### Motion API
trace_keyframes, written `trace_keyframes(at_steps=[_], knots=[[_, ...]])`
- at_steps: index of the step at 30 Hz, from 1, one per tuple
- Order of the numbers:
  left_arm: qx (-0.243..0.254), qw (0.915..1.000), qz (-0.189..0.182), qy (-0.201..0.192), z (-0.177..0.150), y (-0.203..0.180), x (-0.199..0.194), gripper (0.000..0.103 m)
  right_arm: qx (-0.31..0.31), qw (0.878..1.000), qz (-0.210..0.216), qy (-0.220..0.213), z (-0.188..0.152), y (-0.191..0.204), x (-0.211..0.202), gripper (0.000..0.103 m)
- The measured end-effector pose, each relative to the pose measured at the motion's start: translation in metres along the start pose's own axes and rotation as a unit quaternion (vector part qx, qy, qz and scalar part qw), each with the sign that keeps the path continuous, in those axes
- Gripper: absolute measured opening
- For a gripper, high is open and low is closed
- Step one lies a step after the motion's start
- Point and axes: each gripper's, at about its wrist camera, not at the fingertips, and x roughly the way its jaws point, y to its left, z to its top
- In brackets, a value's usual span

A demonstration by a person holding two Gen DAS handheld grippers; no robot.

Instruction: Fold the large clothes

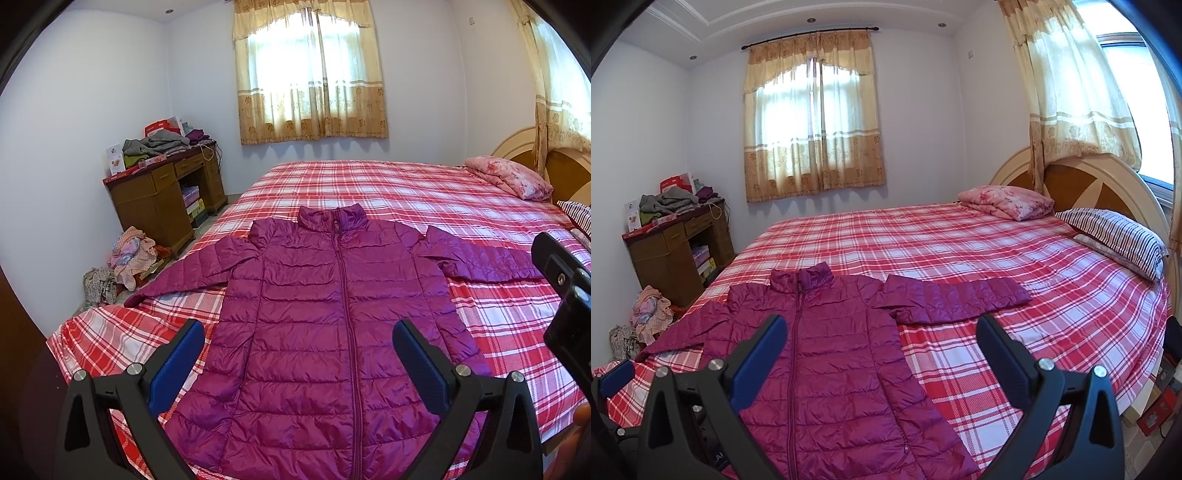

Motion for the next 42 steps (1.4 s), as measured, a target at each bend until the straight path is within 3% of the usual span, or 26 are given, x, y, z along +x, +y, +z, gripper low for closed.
trace_keyframes(at_steps=[11,23,36,42], knots=[[0.001,0.9999,0.001,0.014,0.012,-0.003,0.022,0.102,0.011,1.0,-0.005,0.022,0.008,-0.003,0.018,0.103],[0.001,0.9997,0.007,0.025,0.035,-0.006,0.052,0.102,0.02,1.0,0.007,0.003,0.022,0.003,0.045,0.103],[0.007,0.9992,-0.002,0.039,0.045,-0.012,0.08,0.102,0.015,0.999,0.006,0.047,0.023,0.004,0.07,0.103],[-0.002,0.9978,-0.006,0.066,0.048,-0.007,0.108,0.102,0.041,0.997,0.021,0.065,0.022,-0.013,0.088,0.103]])
